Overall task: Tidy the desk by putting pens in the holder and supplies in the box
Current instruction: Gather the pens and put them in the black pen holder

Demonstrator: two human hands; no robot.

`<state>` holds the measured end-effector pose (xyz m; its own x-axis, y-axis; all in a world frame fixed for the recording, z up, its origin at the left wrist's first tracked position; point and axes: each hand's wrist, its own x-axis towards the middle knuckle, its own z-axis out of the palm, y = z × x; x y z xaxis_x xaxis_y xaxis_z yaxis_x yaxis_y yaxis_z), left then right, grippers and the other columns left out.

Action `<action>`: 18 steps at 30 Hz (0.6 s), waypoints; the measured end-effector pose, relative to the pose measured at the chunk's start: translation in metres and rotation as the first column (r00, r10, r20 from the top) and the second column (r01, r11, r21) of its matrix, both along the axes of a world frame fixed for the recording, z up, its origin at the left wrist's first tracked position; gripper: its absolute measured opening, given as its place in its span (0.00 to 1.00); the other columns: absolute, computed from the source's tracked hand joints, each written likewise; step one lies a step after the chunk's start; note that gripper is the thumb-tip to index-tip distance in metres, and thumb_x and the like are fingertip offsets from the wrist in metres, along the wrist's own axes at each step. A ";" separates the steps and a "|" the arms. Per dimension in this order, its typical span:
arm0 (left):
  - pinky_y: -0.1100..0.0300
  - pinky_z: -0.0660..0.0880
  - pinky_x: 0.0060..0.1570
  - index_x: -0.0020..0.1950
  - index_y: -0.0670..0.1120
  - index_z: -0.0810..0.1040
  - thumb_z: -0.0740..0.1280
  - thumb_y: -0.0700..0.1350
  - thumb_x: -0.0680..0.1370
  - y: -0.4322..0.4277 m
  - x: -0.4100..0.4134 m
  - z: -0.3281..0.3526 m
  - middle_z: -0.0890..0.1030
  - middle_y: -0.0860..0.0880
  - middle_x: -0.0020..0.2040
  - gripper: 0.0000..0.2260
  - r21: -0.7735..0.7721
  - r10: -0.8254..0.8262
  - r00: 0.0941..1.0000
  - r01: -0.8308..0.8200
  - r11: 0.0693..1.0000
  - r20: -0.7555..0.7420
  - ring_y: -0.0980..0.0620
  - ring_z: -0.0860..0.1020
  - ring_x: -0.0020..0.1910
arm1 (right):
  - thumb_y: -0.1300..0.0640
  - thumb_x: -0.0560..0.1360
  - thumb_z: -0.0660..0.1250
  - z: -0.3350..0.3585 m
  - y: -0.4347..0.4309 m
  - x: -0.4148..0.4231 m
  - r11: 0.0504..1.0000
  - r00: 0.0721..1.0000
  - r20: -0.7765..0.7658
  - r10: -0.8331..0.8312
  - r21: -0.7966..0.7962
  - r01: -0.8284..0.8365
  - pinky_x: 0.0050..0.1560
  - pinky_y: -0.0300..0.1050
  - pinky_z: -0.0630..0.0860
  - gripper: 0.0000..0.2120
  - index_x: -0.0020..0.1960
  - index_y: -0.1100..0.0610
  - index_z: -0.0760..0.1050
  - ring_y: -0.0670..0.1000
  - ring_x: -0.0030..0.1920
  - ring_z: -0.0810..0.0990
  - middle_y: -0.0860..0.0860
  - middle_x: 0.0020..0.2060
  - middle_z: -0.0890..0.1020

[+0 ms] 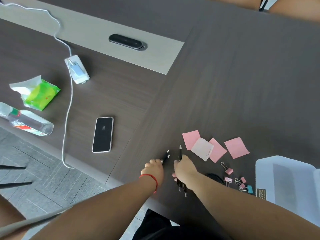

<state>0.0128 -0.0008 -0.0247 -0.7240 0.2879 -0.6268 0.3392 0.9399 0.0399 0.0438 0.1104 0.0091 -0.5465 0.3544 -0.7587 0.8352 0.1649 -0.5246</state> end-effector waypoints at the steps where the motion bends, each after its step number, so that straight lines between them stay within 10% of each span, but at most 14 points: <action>1: 0.54 0.73 0.58 0.70 0.40 0.66 0.54 0.40 0.81 -0.001 -0.009 0.006 0.70 0.41 0.68 0.17 0.042 0.023 1.000 -0.023 0.999 0.019 0.46 0.74 0.62 | 0.59 0.81 0.54 0.018 0.009 0.000 0.984 0.992 -0.030 -0.121 -0.133 0.116 0.36 0.48 0.78 0.06 0.46 0.56 0.67 0.56 0.35 0.79 0.56 0.41 0.77; 7: 0.57 0.69 0.33 0.51 0.44 0.66 0.56 0.38 0.78 0.011 -0.040 0.094 0.74 0.46 0.40 0.03 0.298 -0.075 0.947 -0.024 0.954 0.314 0.41 0.79 0.41 | 0.50 0.80 0.60 0.099 0.106 0.046 0.953 0.919 -0.292 -0.266 -0.223 0.206 0.25 0.42 0.69 0.09 0.59 0.43 0.73 0.49 0.23 0.69 0.50 0.29 0.72; 12: 0.62 0.70 0.25 0.54 0.44 0.73 0.56 0.37 0.78 0.043 0.007 0.149 0.81 0.40 0.48 0.09 0.296 -0.346 0.783 0.216 0.930 0.516 0.49 0.74 0.29 | 0.48 0.80 0.59 0.120 0.146 0.110 0.999 0.984 -0.175 0.030 0.041 -0.023 0.27 0.42 0.69 0.07 0.54 0.42 0.75 0.49 0.25 0.70 0.47 0.26 0.74; 18: 0.66 0.67 0.29 0.61 0.41 0.79 0.61 0.41 0.79 0.085 0.045 0.127 0.83 0.43 0.59 0.14 0.069 -0.512 0.748 0.537 0.841 0.422 0.47 0.80 0.41 | 0.48 0.79 0.58 0.111 0.128 0.147 0.862 0.880 0.156 0.449 0.183 -0.473 0.39 0.44 0.71 0.10 0.59 0.48 0.64 0.47 0.37 0.75 0.47 0.40 0.76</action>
<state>0.0577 0.0844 0.1026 -0.1427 0.5033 -0.8522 0.7430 0.6233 0.2437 0.1911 0.2387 0.1200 -0.6084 0.2384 -0.7570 0.6844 0.6405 -0.3484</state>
